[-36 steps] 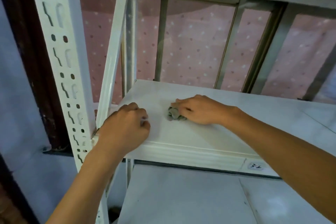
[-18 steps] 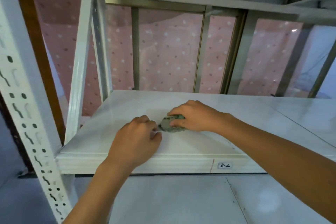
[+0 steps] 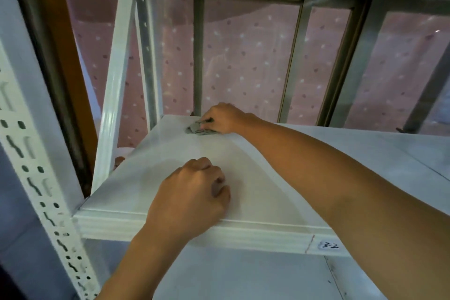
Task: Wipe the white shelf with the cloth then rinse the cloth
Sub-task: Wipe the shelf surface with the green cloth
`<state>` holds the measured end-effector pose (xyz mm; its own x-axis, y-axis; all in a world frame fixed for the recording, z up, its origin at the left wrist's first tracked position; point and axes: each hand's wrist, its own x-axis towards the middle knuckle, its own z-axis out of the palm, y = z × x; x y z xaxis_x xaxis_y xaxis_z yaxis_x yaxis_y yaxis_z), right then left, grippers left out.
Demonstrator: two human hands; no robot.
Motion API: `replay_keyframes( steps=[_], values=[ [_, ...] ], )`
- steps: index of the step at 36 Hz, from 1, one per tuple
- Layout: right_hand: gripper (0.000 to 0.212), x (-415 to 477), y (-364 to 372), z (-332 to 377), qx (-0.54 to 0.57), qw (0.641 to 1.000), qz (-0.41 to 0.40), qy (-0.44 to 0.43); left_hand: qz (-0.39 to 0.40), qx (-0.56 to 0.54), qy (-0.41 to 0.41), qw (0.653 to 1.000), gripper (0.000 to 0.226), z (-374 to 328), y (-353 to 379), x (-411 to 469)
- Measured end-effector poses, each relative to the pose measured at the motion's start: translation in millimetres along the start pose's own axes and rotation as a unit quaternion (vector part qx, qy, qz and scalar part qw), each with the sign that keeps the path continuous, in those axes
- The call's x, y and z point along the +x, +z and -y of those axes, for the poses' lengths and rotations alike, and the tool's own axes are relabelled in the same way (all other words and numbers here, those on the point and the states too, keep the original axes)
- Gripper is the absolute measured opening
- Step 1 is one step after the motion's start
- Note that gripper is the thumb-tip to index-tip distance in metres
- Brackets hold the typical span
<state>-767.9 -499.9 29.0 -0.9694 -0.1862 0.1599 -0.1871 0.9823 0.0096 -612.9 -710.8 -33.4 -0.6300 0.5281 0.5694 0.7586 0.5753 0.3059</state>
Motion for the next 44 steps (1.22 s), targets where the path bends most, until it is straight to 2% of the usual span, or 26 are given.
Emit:
replay_keyframes(
  steps=[6, 15, 19, 21, 24, 28, 31, 34, 38, 44],
  values=[
    [0.029, -50.9, -6.4, -39.2, 0.04, 0.997, 0.002, 0.06, 0.016, -0.009, -0.02, 1.0, 0.023, -2.7, -2.8, -0.1],
    [0.027, -209.2, -32.9, -25.3, 0.019, 0.999, 0.024, 0.023, 0.022, 0.006, -0.027, 0.999, 0.007, -10.1, -3.9, -2.7],
    [0.032, -276.6, -29.6, -29.2, 0.038, 0.999, 0.006, 0.032, -0.016, 0.01, 0.001, 1.0, 0.008, -23.8, 0.0, -4.6],
    [0.035, -292.8, -27.0, -30.9, 0.056, 0.998, 0.003, 0.037, -0.023, -0.02, 0.012, 0.999, 0.017, -38.8, 3.2, -3.7],
    [0.034, -289.2, -29.4, -28.2, 0.064, 0.997, -0.002, 0.042, -0.018, -0.051, 0.032, 0.998, 0.022, -60.6, 9.9, 0.4],
    [0.033, -248.4, -32.6, -27.8, -0.015, 0.999, -0.007, 0.046, -0.025, -0.057, 0.032, 0.998, 0.022, -69.7, 20.3, 7.2],
    [0.039, -214.6, -30.6, -42.9, -0.057, 0.994, -0.005, 0.091, -0.018, -0.056, 0.021, 0.998, 0.03, -66.6, 26.2, 8.1],
    [0.046, -200.8, -30.3, -66.4, -0.062, 0.988, -0.001, 0.142, -0.021, -0.06, 0.015, 0.998, 0.027, -64.5, 25.7, 3.8],
    [0.052, -212.0, -31.0, -97.0, -0.069, 0.98, -0.001, 0.186, -0.013, -0.06, 0.02, 0.998, 0.036, -65.8, 24.2, 2.9],
    [0.058, -252.2, -34.0, -118.3, -0.064, 0.971, -0.018, 0.23, 0.012, -0.04, 0.057, 0.997, 0.021, -87.0, 30.4, 4.7]
  ],
)
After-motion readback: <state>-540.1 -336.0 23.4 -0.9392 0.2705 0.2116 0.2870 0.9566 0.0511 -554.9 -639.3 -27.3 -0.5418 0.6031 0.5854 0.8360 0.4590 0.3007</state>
